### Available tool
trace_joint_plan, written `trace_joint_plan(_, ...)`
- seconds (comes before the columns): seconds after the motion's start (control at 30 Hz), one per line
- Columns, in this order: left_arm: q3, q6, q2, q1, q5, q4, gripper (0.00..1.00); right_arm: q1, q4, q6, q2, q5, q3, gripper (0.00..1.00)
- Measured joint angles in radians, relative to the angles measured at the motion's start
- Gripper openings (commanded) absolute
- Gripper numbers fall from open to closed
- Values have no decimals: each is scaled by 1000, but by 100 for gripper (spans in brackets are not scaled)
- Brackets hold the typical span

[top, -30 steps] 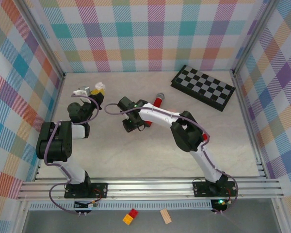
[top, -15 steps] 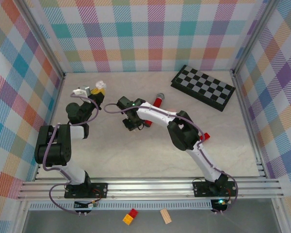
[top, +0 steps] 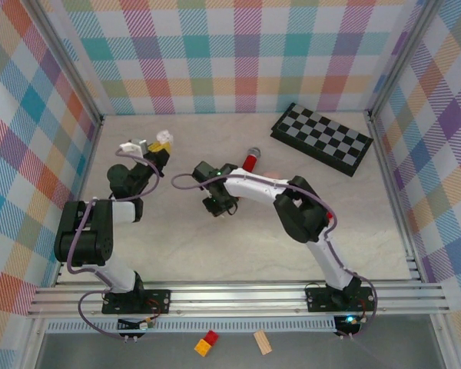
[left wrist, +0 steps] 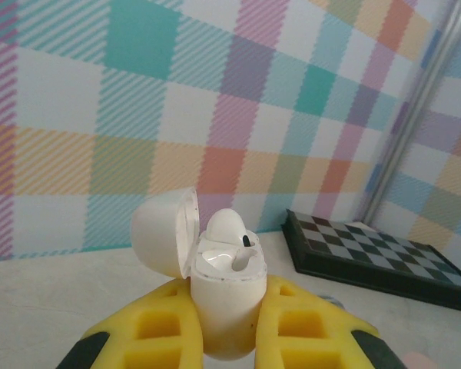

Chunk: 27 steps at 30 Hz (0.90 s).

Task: Insert the wireless bluetooth earbuds into the charging case

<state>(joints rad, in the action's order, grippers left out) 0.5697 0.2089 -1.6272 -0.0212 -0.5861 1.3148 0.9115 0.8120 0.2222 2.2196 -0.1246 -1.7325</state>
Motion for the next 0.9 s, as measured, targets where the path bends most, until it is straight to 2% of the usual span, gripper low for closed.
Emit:
trace_joint_plan(0.2,-32,-24,11,70,-6,-1,0,0,-80,34,-193,-23,308,23)
trace_joint_plan(0.4,-44,-45,14,124,-15,-2,0,0,-107,83,-344,-47,524,23)
trace_joint_plan(0.6,-84,-69,16,204,-42,0,0,0,-90,123,-441,-63,645,27)
trace_joint_plan(0.77,-126,-102,39,230,-53,-3,0,0,-71,137,-464,-74,664,36)
trace_joint_plan(0.9,-126,-126,50,230,-49,0,0,0,-17,139,-464,-76,616,46)
